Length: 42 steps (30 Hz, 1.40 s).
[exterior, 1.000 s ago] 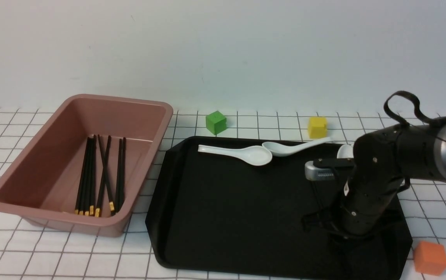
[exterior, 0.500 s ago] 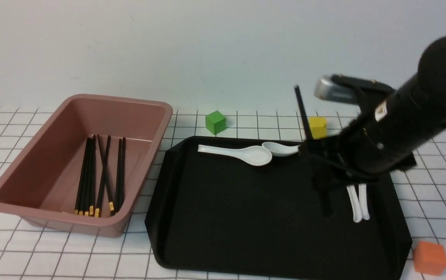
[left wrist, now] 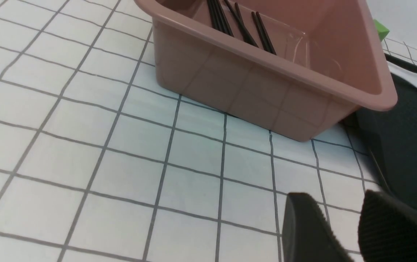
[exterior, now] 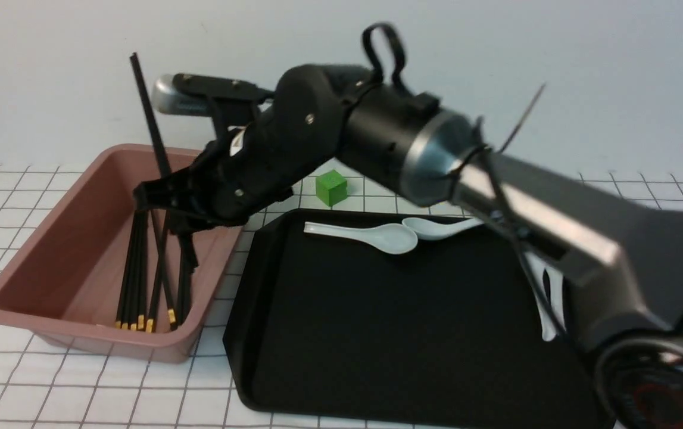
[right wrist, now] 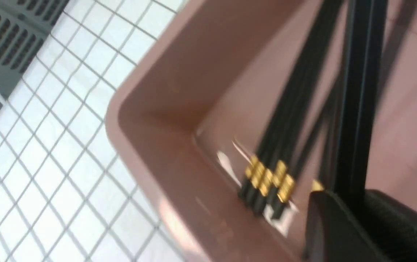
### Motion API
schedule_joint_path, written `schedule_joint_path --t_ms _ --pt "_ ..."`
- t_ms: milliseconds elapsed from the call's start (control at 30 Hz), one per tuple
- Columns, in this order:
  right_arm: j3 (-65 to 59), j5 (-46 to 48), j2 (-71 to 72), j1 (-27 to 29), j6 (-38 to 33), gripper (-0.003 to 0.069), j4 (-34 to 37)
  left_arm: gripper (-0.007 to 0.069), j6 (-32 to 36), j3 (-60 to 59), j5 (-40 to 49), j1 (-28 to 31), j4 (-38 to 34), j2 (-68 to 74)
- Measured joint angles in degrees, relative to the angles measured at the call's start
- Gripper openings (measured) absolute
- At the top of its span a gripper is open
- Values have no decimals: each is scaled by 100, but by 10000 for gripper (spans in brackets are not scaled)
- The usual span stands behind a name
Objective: On white black tablecloth take chopsticks from black tray and put them in box.
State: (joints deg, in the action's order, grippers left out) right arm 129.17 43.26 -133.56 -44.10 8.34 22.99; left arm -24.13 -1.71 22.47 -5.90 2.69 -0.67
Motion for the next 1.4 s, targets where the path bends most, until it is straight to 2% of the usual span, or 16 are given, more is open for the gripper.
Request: schedule_joint_path --t_ms 167,333,400,500,567,633,667,700,833,933,1133,1233,1300,1333,1367,1400 --pt "872 119 -909 -66 313 148 76 238 0 0 0 0 0 0" --pt "1443 983 -1016 -48 474 265 -204 238 0 0 0 0 0 0" --pt "1608 1313 -885 -43 462 270 -340 238 0 0 0 0 0 0" --pt "2060 2159 -446 23 421 241 -521 238 0 0 0 0 0 0" --pt "2391 2651 -57 125 312 190 -687 238 0 0 0 0 0 0" --pt "2586 2813 467 260 97 124 -879 238 0 0 -2 5 0 0" --pt "2606 2832 521 289 79 118 -885 238 0 0 -2 5 0 0" --pt "2625 2856 1016 401 -99 64 -980 238 0 0 -2 5 0 0" --pt "2436 2923 1979 521 -303 -8 -1048 238 0 0 -2 5 0 0" --pt "1746 2934 2913 516 -373 -13 -1031 238 0 0 -2 5 0 0" --pt "-738 2934 5015 508 -534 -13 -1013 238 0 0 -2 5 0 0" --pt "-3144 2795 6488 508 -693 -13 -1038 238 0 0 -2 5 0 0" --pt "-4459 2218 7259 508 -745 -13 -995 238 0 0 -2 5 0 0" --pt "-5344 1596 7751 508 -754 -13 -923 238 0 0 -2 5 0 0" --pt "-5492 1476 7829 508 -759 -13 -880 238 0 0 -2 5 0 0" --pt "-6510 581 8423 508 -792 -13 -753 238 0 0 -2 5 0 0"
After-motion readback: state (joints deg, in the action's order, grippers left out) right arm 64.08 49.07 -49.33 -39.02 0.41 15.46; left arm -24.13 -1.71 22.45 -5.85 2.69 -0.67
